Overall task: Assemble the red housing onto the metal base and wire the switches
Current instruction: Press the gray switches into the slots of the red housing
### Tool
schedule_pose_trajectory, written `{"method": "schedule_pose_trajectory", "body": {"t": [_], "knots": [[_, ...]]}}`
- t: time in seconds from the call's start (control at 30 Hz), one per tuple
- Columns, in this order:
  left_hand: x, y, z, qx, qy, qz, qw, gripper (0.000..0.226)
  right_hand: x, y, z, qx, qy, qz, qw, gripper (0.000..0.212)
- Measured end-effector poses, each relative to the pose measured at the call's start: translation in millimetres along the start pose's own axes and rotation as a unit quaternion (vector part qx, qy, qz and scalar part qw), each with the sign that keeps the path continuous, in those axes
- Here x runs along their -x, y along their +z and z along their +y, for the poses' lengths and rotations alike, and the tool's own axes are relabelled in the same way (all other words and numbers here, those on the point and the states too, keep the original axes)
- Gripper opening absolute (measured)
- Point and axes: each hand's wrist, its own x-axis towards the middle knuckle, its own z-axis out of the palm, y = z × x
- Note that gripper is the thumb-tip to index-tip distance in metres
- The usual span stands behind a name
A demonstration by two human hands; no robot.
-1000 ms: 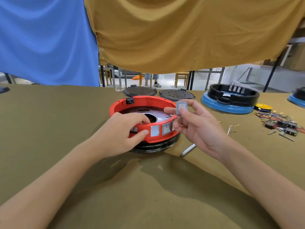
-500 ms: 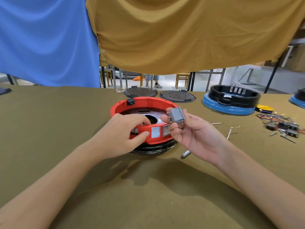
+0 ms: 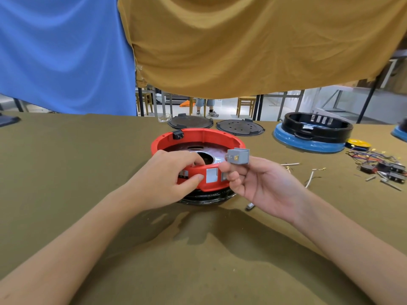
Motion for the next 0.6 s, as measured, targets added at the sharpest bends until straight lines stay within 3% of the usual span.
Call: {"method": "schedule_pose_trajectory", "body": {"t": [0.23,0.6], "knots": [[0.4,-0.1,-0.7,0.003,-0.008,-0.007,1.000,0.015,2.2,4.6,-5.6,-0.021,-0.019,0.011,1.000,0.039],[-0.2,-0.7,-0.9,0.003,-0.011,-0.007,1.000,0.013,3.8,5.2,-6.4,-0.016,-0.030,-0.004,0.999,0.035]]}}
